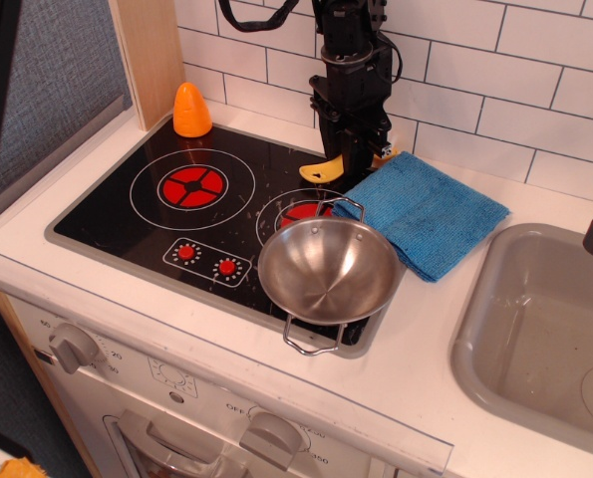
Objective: Move the scrubber to the left side of the stove.
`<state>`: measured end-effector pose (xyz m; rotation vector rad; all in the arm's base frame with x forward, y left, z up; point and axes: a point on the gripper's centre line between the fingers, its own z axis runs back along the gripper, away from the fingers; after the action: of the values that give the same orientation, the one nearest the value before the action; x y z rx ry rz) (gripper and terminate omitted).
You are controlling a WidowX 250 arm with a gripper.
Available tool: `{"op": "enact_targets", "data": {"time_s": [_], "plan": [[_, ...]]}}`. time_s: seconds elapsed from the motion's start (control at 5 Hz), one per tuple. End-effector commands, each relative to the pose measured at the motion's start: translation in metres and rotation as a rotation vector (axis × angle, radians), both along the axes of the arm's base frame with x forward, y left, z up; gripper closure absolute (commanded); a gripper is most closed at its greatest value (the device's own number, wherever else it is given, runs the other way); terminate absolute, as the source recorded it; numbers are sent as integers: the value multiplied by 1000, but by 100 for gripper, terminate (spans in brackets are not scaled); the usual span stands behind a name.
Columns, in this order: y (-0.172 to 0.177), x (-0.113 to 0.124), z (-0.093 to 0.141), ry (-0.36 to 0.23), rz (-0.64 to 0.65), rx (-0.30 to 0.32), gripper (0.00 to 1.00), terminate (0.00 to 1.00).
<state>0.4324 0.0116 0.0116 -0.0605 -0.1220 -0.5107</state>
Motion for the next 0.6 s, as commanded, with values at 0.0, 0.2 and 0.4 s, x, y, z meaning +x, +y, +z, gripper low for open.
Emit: {"op": "enact_targets", "data": {"time_s": [0.0,0.2,0.4], "plan": [[25,-15,74,-160,104,-49,100,0],[44,-36,94,-201,188,-79,100,0],[74,-68,101,-212,292,-85,100,0]]}}
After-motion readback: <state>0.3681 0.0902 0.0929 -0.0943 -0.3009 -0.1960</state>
